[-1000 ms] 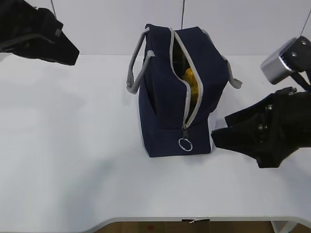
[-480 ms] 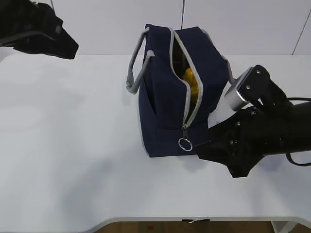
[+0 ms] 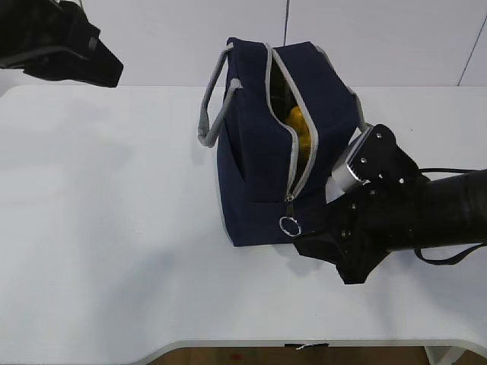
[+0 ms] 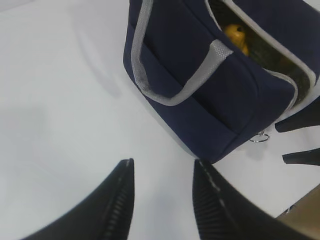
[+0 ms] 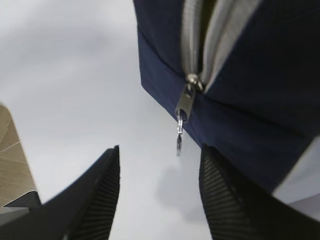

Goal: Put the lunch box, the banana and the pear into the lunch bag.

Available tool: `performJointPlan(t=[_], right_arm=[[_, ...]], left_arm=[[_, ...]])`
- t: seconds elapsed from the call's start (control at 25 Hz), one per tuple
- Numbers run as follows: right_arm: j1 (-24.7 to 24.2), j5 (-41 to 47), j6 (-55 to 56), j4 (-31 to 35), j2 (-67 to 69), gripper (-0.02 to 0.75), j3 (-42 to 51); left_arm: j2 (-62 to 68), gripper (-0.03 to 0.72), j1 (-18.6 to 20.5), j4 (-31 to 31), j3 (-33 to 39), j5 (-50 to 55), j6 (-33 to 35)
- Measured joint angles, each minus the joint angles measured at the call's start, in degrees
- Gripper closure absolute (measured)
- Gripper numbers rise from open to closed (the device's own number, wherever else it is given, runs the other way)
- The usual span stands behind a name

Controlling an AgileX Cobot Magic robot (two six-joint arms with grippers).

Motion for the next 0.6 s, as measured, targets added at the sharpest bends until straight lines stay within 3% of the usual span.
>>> performJointPlan(t=[0.28, 0.6], right_arm=[[0.00, 0.49, -7.16, 6.73, 4.47, 0.329, 0.00], [0.00, 1.90, -8.93, 7.72, 6.23, 0.380, -0.55]], left_arm=[[0.00, 0.389, 0.00, -0.01, 0.00, -0.28, 0.00], [0.00, 0.389, 0.00, -0.01, 0.00, -0.37, 0.00]])
